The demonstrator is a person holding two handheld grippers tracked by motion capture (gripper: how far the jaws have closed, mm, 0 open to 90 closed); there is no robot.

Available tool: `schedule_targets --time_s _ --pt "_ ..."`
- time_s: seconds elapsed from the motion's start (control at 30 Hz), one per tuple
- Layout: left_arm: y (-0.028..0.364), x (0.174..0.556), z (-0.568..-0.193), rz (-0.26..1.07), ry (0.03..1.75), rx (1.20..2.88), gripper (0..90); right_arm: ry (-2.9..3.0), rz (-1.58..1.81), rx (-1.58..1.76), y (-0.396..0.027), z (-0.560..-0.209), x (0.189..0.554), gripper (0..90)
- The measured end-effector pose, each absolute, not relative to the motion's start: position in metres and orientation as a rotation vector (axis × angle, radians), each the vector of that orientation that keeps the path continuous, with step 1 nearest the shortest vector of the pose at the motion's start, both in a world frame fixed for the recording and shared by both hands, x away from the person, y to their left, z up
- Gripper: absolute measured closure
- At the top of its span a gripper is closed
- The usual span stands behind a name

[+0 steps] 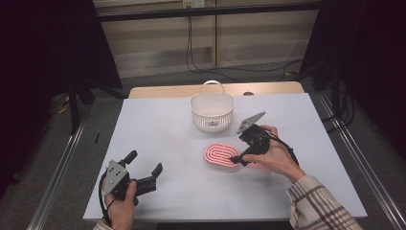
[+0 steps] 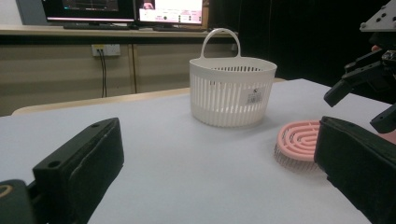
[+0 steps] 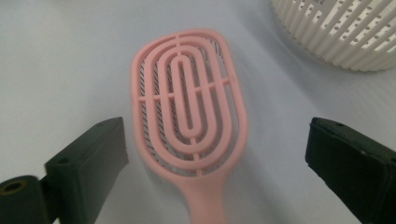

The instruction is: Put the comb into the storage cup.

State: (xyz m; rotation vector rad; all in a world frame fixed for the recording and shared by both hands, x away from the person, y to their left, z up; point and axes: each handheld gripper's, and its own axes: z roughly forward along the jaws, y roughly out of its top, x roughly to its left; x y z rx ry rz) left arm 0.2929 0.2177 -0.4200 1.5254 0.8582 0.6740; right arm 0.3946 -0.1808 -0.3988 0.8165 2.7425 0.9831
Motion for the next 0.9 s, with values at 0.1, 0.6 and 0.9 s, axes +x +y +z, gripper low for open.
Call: schedule_targets --time_s 0.1,0.6,0.9 --pt "0.218 0.293 -0.420 0.673 0.855 1.527 1.7 2.762 0.974 0.807 -0.175 -0.401 0.396 5.6" --pt "0.218 0.293 -0.420 0.671 0.851 1.534 1.7 2.863 0.849 0.760 -0.150 -0.413 0.402 5.3" --pt "0.216 0.293 -0.421 0.659 0.849 1.549 1.7 2.911 0.793 0.695 -0.141 -0.418 0.402 7.8"
